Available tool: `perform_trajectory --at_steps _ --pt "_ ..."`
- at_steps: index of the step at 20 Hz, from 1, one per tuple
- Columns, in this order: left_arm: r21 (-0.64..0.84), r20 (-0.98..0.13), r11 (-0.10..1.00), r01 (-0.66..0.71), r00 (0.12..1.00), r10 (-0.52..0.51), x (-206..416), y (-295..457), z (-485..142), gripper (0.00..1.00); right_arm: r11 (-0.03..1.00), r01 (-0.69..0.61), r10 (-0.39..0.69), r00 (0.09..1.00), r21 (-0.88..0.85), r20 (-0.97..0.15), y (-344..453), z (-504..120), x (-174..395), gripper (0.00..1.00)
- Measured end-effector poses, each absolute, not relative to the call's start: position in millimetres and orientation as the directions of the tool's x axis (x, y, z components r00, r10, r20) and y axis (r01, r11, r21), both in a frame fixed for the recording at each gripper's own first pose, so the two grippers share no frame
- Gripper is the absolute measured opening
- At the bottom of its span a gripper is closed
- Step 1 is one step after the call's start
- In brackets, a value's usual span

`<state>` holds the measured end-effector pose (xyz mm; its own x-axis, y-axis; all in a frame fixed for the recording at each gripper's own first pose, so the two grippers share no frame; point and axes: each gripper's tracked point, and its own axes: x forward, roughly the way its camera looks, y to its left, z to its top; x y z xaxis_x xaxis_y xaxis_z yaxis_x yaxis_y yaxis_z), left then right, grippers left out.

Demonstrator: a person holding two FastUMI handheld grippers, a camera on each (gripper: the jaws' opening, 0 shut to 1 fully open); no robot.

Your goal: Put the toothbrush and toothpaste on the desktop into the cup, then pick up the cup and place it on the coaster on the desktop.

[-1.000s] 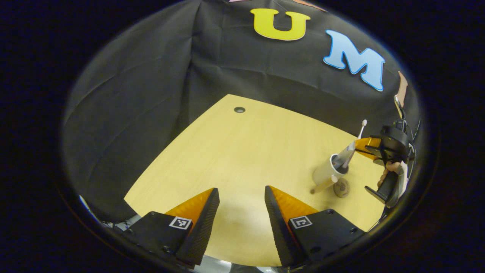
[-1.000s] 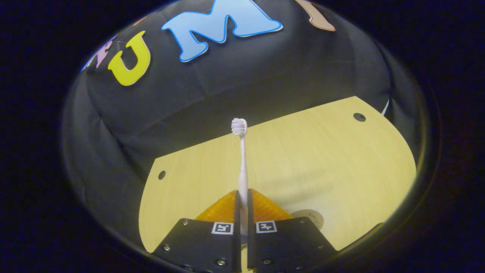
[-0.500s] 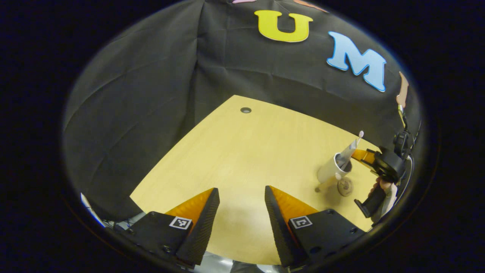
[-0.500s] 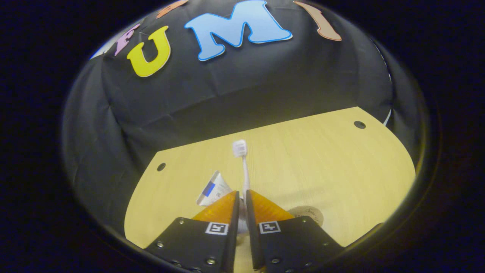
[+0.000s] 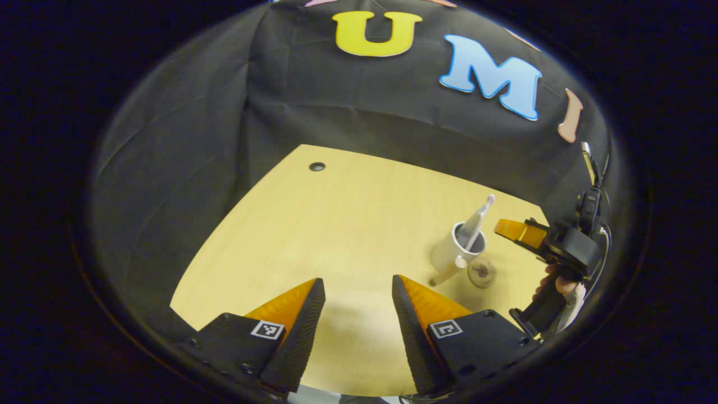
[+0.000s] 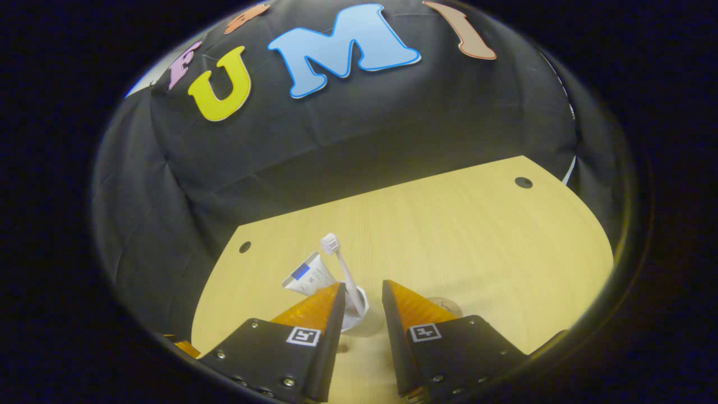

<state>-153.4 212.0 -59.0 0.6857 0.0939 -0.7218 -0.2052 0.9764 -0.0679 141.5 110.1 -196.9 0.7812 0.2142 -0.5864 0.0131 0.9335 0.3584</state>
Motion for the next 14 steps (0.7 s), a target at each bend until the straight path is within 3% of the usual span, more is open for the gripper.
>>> perform_trajectory --at_steps 7,8,9,12,13,14 --pt "-0.116 -0.778 0.99 0.081 0.613 -0.141 -92 129 -107 0.79 0.929 0.091 0.159 0.778 0.36 -0.607 53 -198 113 0.43" --pt "-0.124 -0.787 0.986 0.113 0.594 -0.167 -85 128 -110 0.8 0.928 0.108 0.147 0.775 0.357 -0.615 45 -200 108 0.36" --pt "-0.13 -0.801 0.98 0.149 0.567 -0.192 -79 124 -115 0.79 0.926 0.125 0.135 0.772 0.357 -0.622 37 -204 103 0.36" --pt "-0.128 -0.854 0.965 0.228 0.469 -0.224 -67 125 -123 0.76 0.917 0.179 0.102 0.76 0.357 -0.642 13 -212 89 0.43" --pt "-0.126 -0.868 0.96 0.25 0.441 -0.229 -64 125 -128 0.78 0.912 0.195 0.095 0.757 0.361 -0.647 6 -214 85 0.36" --pt "-0.119 -0.879 0.956 0.269 0.419 -0.227 -64 124 -134 0.78 0.908 0.21 0.085 0.756 0.364 -0.649 -1 -214 81 0.36"
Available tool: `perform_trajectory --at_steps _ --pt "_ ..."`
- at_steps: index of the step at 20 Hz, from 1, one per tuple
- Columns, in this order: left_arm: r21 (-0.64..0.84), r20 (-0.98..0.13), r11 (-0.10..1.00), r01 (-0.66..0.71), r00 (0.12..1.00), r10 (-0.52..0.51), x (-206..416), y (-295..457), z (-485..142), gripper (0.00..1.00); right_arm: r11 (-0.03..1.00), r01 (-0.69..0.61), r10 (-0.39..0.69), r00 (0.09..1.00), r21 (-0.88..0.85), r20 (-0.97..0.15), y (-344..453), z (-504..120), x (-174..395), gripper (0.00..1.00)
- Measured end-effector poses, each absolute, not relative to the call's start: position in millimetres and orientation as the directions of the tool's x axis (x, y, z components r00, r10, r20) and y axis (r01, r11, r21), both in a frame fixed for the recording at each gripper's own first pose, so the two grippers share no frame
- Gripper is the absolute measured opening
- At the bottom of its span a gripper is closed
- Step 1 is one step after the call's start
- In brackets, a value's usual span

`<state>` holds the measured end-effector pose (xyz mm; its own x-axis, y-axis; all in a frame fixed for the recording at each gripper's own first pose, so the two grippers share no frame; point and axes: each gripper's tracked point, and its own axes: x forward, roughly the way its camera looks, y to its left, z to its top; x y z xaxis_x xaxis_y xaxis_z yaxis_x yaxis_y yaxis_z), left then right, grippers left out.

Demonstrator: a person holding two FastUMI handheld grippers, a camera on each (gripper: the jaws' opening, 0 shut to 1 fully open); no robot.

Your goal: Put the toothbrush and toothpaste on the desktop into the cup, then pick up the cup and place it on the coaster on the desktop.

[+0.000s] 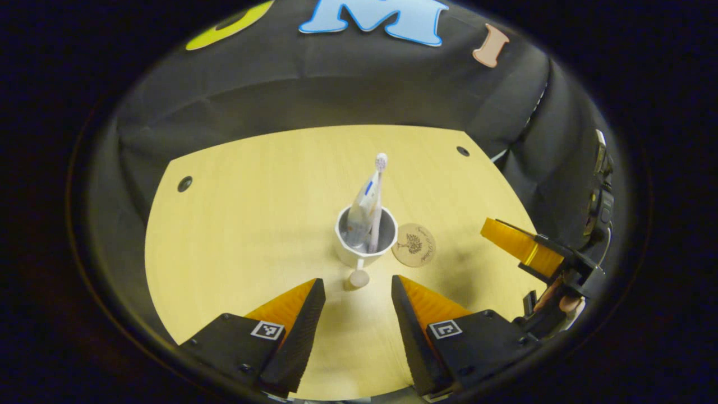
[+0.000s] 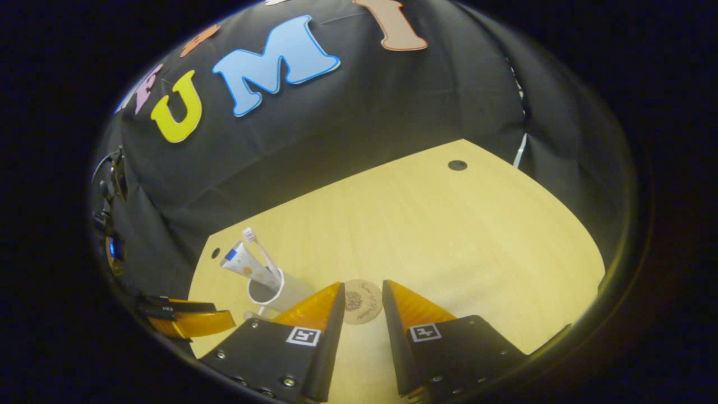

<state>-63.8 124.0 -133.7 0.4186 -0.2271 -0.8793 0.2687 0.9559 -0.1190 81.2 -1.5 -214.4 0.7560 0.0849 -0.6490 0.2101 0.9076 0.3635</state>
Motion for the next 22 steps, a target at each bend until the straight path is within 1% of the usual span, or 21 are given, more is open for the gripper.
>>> perform_trajectory --at_steps 1,2,4,5,7,8,9,10,11,14,15,16,17,18,19,20,21,22 --pt "-0.104 -0.891 0.954 0.283 0.399 -0.216 -63 123 -142 0.8 0.904 0.222 0.076 0.756 0.364 -0.65 -8 -216 78 0.36" --pt "-0.089 -0.904 0.952 0.294 0.378 -0.202 -65 124 -149 0.82 0.902 0.234 0.066 0.756 0.362 -0.651 -14 -216 75 0.43" --pt "-0.075 -0.924 0.948 0.309 0.337 -0.183 -64 125 -160 0.82 0.898 0.256 0.049 0.751 0.359 -0.658 -27 -219 67 0.43" --pt "-0.068 -0.934 0.947 0.315 0.312 -0.171 -64 126 -163 0.76 0.895 0.267 0.043 0.748 0.359 -0.662 -32 -221 64 0.43" --pt "-0.048 -0.957 0.945 0.324 0.258 -0.137 -64 130 -172 0.75 0.889 0.286 0.034 0.738 0.359 -0.674 -39 -225 57 0.43" --pt "-0.041 -0.964 0.944 0.327 0.234 -0.123 -63 131 -176 0.78 0.887 0.294 0.032 0.732 0.357 -0.681 -41 -228 54 0.43" --pt "-0.036 -0.97 0.942 0.334 0.216 -0.114 -62 132 -179 0.75 0.885 0.3 0.031 0.726 0.357 -0.687 -44 -231 51 0.43" --pt "-0.028 -0.975 0.941 0.337 0.197 -0.1 -62 133 -182 0.78 0.883 0.306 0.028 0.721 0.355 -0.692 -46 -233 48 0.43" --pt "-0.019 -0.981 0.941 0.339 0.174 -0.082 -62 135 -186 0.78 0.883 0.31 0.027 0.716 0.352 -0.697 -48 -235 46 0.43" --pt "-0.006 -0.989 0.942 0.337 0.135 -0.054 -61 136 -198 0.78 0.88 0.323 0.022 0.705 0.348 -0.709 -56 -238 43 0.43" --pt "-0.007 -0.991 0.943 0.333 0.122 -0.05 -62 137 -200 0.77 0.878 0.328 0.02 0.701 0.347 -0.713 -58 -240 42 0.43" --pt "-0.008 -0.992 0.944 0.33 0.114 -0.048 -61 136 -203 0.73 0.876 0.336 0.015 0.698 0.345 -0.716 -62 -242 41 0.43" --pt "-0.022 -0.993 0.945 0.326 0.101 -0.058 -63 133 -205 0.75 0.874 0.342 0.012 0.694 0.344 -0.72 -64 -243 40 0.43" --pt "-0.034 -0.993 0.947 0.318 0.096 -0.068 -65 130 -207 0.71 0.871 0.351 0.009 0.688 0.344 -0.725 -67 -246 40 0.43" --pt "-0.025 -0.994 0.949 0.314 0.096 -0.057 -65 131 -207 0.56 0.868 0.358 0.009 0.683 0.345 -0.73 -66 -248 39 0.43" --pt "-0.023 -0.993 0.949 0.314 0.104 -0.058 -63 130 -209 0.49 0.864 0.366 0.009 0.677 0.347 -0.736 -67 -249 39 0.43" --pt "-0.019 -0.993 0.949 0.314 0.102 -0.054 -63 131 -209 0.36 0.861 0.372 0.008 0.672 0.347 -0.74 -68 -253 38 0.43" --pt "-0.018 -0.993 0.95 0.313 0.104 -0.053 -64 132 -208 0.36 0.859 0.375 0.009 0.668 0.348 -0.744 -70 -255 37 0.43"
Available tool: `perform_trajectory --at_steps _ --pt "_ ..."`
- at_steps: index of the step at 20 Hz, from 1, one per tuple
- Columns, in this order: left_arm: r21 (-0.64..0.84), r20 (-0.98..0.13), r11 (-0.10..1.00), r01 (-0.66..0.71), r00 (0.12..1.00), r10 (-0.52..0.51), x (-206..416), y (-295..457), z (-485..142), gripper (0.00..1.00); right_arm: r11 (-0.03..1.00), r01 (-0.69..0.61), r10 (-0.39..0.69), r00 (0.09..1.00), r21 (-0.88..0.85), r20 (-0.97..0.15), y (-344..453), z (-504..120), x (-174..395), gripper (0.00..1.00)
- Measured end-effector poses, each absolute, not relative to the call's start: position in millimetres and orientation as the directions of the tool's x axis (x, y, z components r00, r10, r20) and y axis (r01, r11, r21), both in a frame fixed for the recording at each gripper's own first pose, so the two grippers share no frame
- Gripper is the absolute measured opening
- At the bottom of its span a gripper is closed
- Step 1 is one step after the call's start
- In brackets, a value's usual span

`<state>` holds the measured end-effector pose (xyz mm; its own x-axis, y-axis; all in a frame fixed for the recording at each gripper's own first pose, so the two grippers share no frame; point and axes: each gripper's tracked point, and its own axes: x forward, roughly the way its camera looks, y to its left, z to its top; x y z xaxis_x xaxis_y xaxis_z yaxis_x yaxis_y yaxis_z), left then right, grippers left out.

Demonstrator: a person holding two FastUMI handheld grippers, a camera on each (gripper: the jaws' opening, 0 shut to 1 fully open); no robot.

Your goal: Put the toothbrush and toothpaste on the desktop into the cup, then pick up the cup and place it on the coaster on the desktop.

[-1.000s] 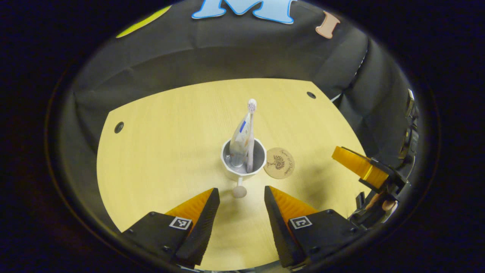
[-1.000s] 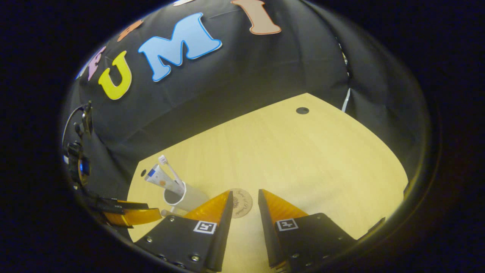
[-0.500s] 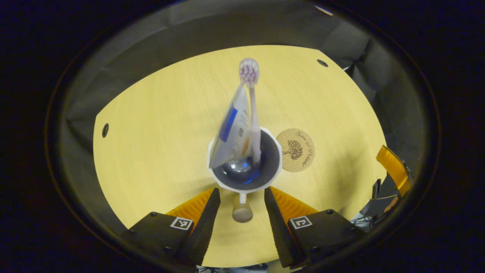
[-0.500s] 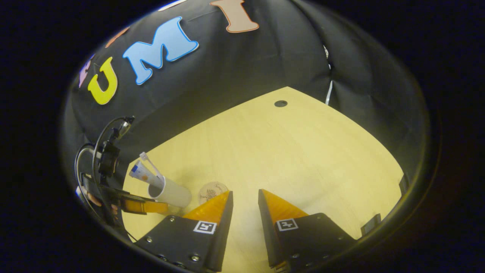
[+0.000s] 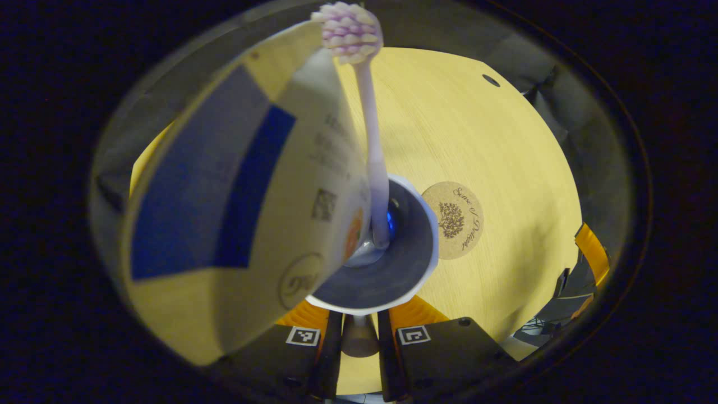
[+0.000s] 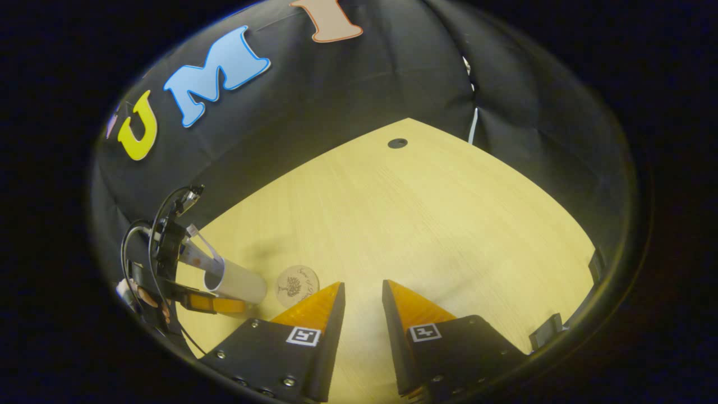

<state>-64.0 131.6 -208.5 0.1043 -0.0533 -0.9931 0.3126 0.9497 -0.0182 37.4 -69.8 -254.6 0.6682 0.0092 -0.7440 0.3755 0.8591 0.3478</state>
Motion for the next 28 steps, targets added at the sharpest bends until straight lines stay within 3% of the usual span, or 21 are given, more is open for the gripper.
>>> perform_trajectory --at_steps 1,5,12,20,28 --pt "-0.018 -0.993 0.951 0.308 0.106 -0.053 -63 131 -208 0.33 0.859 0.377 0.009 0.665 0.346 -0.746 -71 -256 37 0.43" --pt "-0.04 -0.99 0.956 0.289 0.121 -0.078 -64 126 -206 0.33 0.858 0.38 0.006 0.665 0.345 -0.747 -75 -257 39 0.43" --pt "0.0 -0.984 0.915 0.404 0.164 -0.072 -58 108 -195 0.33 0.856 0.381 0.01 0.665 0.351 -0.747 -78 -259 40 0.43" --pt "-0.041 -0.987 0.885 0.463 0.12 -0.108 -61 104 -192 0.33 0.832 0.427 -0.017 0.658 0.354 -0.753 -102 -262 25 0.43" --pt "-0.024 -0.993 0.899 0.438 0.096 -0.073 -62 122 -198 0.34 0.792 0.485 -0.036 0.643 0.371 -0.765 -129 -267 12 0.43"
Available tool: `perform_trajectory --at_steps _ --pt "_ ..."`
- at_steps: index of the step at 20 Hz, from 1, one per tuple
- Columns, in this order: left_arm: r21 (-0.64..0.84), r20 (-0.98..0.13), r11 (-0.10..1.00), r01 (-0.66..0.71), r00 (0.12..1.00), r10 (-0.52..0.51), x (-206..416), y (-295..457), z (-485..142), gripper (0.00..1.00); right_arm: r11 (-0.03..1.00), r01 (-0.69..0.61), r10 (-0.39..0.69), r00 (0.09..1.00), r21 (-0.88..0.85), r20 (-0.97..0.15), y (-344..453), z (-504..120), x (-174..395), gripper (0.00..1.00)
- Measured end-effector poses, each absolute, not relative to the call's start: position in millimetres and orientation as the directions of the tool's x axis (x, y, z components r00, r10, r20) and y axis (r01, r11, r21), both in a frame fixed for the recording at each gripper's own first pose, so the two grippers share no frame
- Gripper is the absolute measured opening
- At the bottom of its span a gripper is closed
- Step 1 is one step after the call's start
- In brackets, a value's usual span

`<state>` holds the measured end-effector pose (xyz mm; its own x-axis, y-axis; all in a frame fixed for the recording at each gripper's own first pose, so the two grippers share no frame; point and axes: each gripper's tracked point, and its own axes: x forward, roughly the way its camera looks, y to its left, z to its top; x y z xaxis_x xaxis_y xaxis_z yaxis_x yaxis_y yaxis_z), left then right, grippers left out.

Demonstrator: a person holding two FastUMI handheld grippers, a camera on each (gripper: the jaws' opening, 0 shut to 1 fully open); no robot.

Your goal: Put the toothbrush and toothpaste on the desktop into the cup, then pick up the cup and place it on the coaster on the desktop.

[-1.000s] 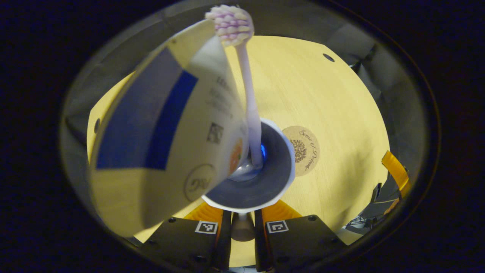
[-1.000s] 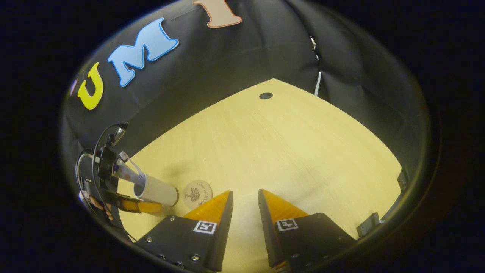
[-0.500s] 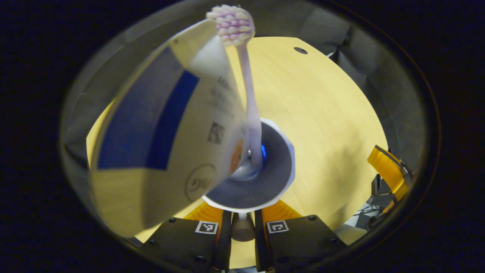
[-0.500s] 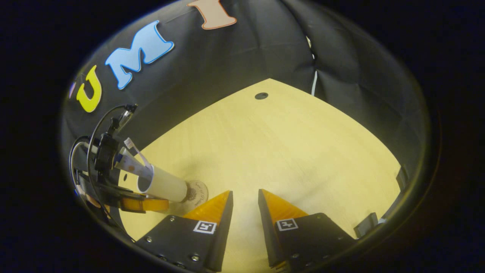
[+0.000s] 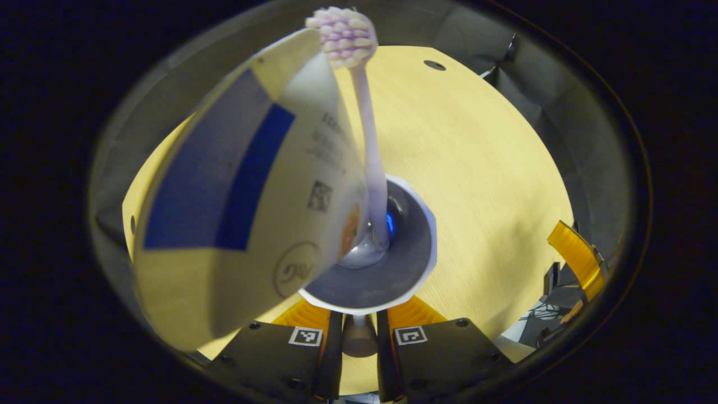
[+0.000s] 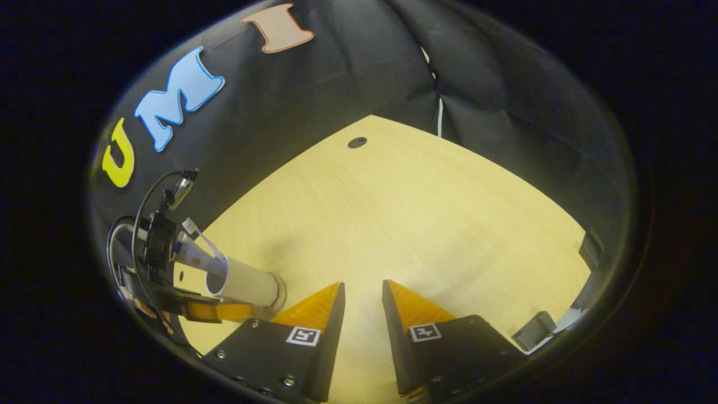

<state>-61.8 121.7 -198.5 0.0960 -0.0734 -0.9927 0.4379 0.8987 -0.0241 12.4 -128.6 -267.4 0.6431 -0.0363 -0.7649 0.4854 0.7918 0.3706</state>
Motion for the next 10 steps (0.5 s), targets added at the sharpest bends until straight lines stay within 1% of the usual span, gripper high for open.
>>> perform_trajectory --at_steps 3,4,5,6,7,8,10 --pt "-0.019 -0.993 0.906 0.424 0.1 -0.068 -59 138 -192 0.33 0.794 0.483 -0.031 0.64 0.37 -0.768 -129 -270 14 0.43" --pt "-0.017 -0.992 0.908 0.418 0.108 -0.068 -56 145 -187 0.34 0.795 0.479 -0.025 0.639 0.373 -0.769 -128 -270 14 0.43" --pt "-0.018 -0.991 0.91 0.415 0.111 -0.07 -56 152 -183 0.39 0.796 0.476 -0.02 0.638 0.375 -0.77 -126 -272 16 0.43" --pt "-0.021 -0.99 0.911 0.411 0.118 -0.076 -54 159 -177 0.37 0.797 0.471 -0.013 0.639 0.378 -0.769 -124 -272 17 0.43" --pt "-0.02 -0.988 0.913 0.406 0.13 -0.08 -52 167 -170 0.46 0.799 0.465 -0.007 0.641 0.381 -0.768 -123 -272 18 0.43" --pt "-0.016 -0.987 0.915 0.403 0.142 -0.08 -50 177 -163 0.53 0.802 0.458 -0.001 0.642 0.383 -0.766 -121 -271 19 0.43" --pt "-0.008 -0.981 0.919 0.393 0.173 -0.082 -46 198 -144 0.55 0.81 0.439 0.013 0.651 0.39 -0.759 -115 -267 21 0.43"
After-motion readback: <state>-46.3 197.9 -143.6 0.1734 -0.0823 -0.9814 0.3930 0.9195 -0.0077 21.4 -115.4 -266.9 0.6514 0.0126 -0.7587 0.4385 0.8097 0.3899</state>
